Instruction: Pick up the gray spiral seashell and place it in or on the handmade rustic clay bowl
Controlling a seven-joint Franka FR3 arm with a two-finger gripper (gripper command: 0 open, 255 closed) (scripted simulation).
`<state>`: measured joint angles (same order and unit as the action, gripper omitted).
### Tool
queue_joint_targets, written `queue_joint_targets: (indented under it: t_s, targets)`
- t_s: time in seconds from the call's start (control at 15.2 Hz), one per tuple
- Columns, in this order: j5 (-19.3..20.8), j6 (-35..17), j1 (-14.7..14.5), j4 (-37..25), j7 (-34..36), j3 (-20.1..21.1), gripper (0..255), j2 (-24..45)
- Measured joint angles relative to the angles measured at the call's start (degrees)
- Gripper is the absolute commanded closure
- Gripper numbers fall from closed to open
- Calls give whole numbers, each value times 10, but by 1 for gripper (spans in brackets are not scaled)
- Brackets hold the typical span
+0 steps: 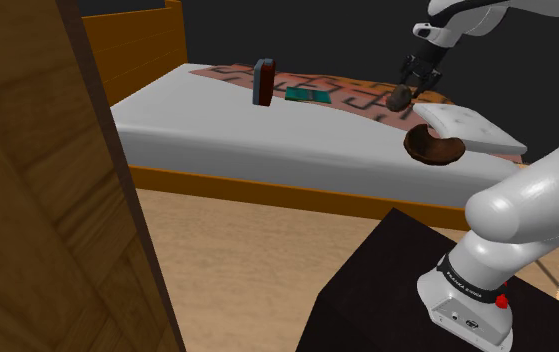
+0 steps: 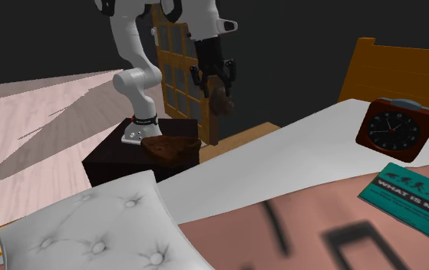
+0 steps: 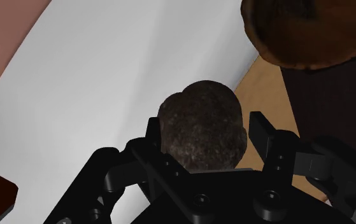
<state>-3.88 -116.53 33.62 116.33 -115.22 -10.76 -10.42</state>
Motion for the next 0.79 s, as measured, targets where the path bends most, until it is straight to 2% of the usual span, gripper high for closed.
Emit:
queue_joint_targets:
  t_s: [0.66, 0.79]
  targets:
    - [32, 33, 54, 97, -102, -68, 255, -125]
    - [36, 27, 60, 112, -115, -77, 255, -134]
